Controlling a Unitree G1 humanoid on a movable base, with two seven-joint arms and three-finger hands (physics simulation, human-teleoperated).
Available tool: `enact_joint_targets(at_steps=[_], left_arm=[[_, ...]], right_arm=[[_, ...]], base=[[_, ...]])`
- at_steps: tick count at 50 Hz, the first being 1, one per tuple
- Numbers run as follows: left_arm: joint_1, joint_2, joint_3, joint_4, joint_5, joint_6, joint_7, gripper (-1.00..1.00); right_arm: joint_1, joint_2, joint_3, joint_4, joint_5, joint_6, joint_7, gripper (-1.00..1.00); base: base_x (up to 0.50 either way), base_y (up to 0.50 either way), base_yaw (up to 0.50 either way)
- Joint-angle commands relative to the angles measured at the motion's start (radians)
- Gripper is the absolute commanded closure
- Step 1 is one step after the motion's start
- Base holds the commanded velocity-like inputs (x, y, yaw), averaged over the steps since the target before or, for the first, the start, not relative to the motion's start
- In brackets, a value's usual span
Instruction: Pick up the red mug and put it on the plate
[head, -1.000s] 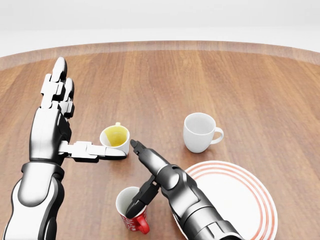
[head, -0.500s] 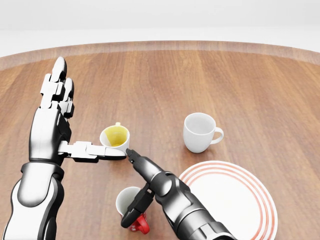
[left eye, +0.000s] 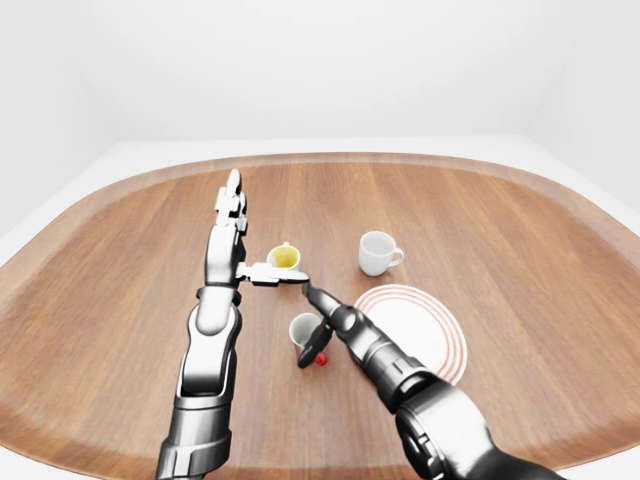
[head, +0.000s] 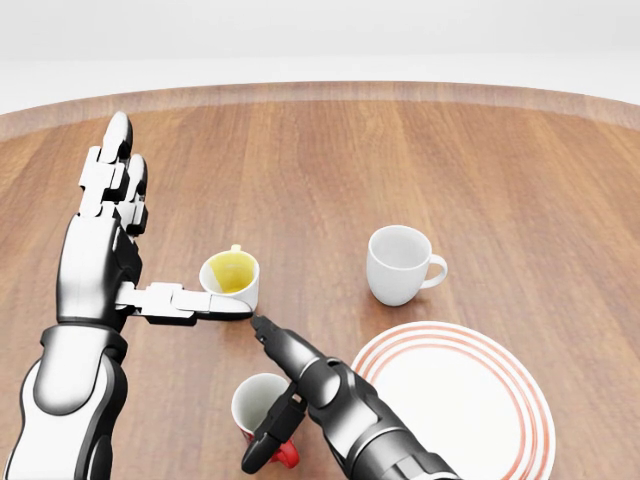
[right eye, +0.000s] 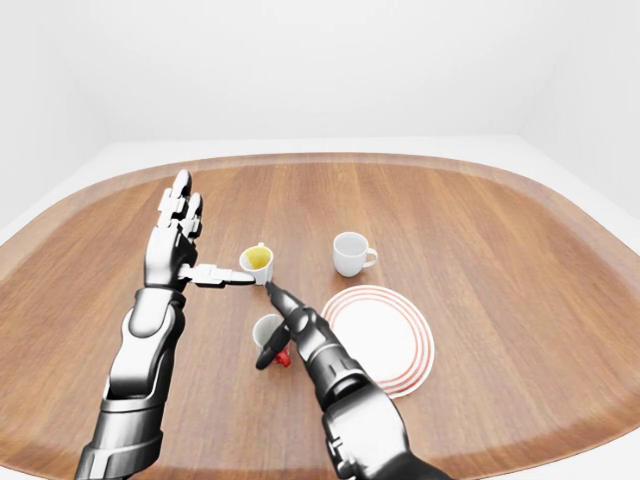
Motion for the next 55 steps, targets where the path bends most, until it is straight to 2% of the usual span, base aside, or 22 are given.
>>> enact_joint_targets(at_steps=[1, 15, 16, 17, 36, 45, 55], left_arm=[[0.003, -0.001, 0.0, -0.009, 0.0, 0.0, -0.001, -1.0], [-0.001, -0.003, -0.003, -0.011, 0.002, 0.0, 0.001, -1.0], [-0.001, -0.004, -0.004, -0.011, 0.002, 0.0, 0.001, -1.0], [-0.001, -0.004, -0.004, -0.013, 0.002, 0.0, 0.001, -1.0], [-0.006, -0.001, 0.0, -0.012, -0.003, 0.0, 0.002, -1.0], [-0.001, -0.002, -0.001, -0.011, -0.002, 0.0, 0.003, -1.0], [-0.003, -0.004, -0.005, -0.011, 0.001, 0.0, 0.004, -1.0]], right_arm=[[0.002, 0.004, 0.0, 0.008, -0.007, -0.001, -0.004, -1.0], [0.0, 0.0, -0.003, 0.012, -0.007, -0.004, -0.008, -1.0], [0.001, 0.0, -0.003, 0.01, -0.007, -0.01, -0.011, 0.67], [0.002, 0.001, -0.002, 0.01, -0.008, -0.008, -0.011, 1.0], [0.009, 0.0, 0.001, 0.002, -0.014, -0.002, -0.008, 1.0], [0.004, -0.012, -0.001, -0.062, -0.003, 0.028, 0.014, 1.0], [0.012, -0.026, 0.007, -0.168, 0.007, 0.028, 0.048, 1.0]], base=[[0.0, 0.0, 0.0], [0.0, 0.0, 0.0], [0.0, 0.0, 0.0], [0.0, 0.0, 0.0], [0.0, 0.0, 0.0], [0.0, 0.0, 0.0], [0.0, 0.0, 0.0]])
